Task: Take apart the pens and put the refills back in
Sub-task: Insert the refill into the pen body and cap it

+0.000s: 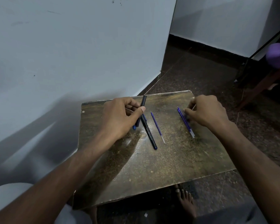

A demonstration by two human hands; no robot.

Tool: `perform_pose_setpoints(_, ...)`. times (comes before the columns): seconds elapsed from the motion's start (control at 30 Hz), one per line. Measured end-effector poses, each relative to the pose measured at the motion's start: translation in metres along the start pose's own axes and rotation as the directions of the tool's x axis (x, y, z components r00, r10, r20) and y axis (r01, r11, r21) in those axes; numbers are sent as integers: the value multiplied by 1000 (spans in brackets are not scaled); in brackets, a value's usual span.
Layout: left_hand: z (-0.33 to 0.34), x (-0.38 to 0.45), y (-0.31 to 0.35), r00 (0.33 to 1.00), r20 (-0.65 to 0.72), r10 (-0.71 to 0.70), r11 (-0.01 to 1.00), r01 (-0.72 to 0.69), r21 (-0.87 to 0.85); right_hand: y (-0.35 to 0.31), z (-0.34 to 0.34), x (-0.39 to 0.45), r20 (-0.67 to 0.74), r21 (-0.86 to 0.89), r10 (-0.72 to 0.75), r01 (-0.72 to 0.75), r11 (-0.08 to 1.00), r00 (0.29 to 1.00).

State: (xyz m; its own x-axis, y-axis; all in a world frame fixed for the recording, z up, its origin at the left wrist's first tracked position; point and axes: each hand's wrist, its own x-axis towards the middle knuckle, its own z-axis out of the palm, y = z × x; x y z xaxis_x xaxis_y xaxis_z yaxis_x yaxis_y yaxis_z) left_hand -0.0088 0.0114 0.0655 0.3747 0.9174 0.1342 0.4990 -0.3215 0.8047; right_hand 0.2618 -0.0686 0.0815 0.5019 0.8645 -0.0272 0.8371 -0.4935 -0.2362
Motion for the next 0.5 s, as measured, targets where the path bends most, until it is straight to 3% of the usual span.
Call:
perform_pose_setpoints(0.1,1,2,-3,999,28,-30,999,29,29,-18,8,-7,-77,57,-98,102,993,992)
perform_pose_setpoints(0.3,3,0,-6,998,58,-31,998,28,47,-60,33,-20,104,191,-173,151,970,979)
perform_pose_setpoints(0.4,3,2,-7,999,48,-21,998,18,57,-64,37,-21,223,177,-157,119,977,962)
perform_pose_setpoints(0.5,3,3,-8,999,43,-7,998,5,64,-69,38,-19,238,125,-178,152,981,955)
